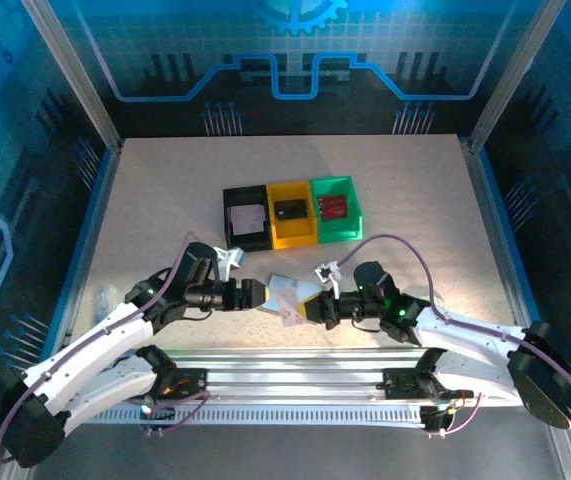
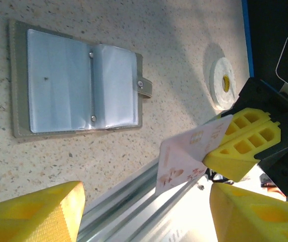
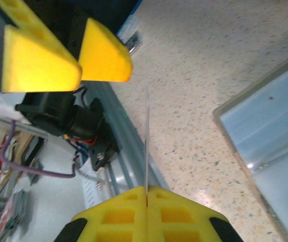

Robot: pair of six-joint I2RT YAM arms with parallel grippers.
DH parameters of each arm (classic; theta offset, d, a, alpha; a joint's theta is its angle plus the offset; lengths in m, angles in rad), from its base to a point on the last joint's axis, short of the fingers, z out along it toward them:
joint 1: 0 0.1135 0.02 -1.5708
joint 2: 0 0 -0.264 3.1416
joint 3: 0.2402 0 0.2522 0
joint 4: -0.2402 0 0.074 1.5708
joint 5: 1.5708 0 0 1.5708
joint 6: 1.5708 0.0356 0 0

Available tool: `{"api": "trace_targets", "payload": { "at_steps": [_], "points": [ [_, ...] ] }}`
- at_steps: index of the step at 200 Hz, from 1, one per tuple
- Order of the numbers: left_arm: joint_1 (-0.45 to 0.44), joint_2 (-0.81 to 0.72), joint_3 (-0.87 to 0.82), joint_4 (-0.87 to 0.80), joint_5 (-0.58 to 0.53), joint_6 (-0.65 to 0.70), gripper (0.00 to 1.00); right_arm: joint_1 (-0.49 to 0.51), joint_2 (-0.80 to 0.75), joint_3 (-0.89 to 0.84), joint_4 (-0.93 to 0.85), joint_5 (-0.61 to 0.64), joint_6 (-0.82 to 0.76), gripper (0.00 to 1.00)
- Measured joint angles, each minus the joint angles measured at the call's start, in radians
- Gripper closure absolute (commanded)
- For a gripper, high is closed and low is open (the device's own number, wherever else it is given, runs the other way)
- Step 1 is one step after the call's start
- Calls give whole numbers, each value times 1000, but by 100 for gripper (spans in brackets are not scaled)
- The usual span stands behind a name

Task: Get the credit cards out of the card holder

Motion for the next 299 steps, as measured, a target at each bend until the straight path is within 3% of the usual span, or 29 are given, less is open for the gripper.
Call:
{"api": "trace_targets", "payload": {
  "at_steps": [53, 113, 249, 293, 299],
  "points": [
    [0, 49, 23, 13, 124, 3, 35, -14, 24, 22, -21, -184, -26, 100],
    [-47, 71, 16, 105, 238, -6, 45, -25, 106, 59, -13, -339, -25, 100],
    [-129, 110, 4, 165, 288, -9, 82, -47, 128, 81, -16, -473, -26, 100],
    [-136, 110, 3, 178, 294, -23, 100, -66, 126, 81, -32, -491, -26, 100],
    [-136, 109, 3, 179, 292, -21, 100, -69, 124, 81, -34, -491, -26, 95]
  ]
}}
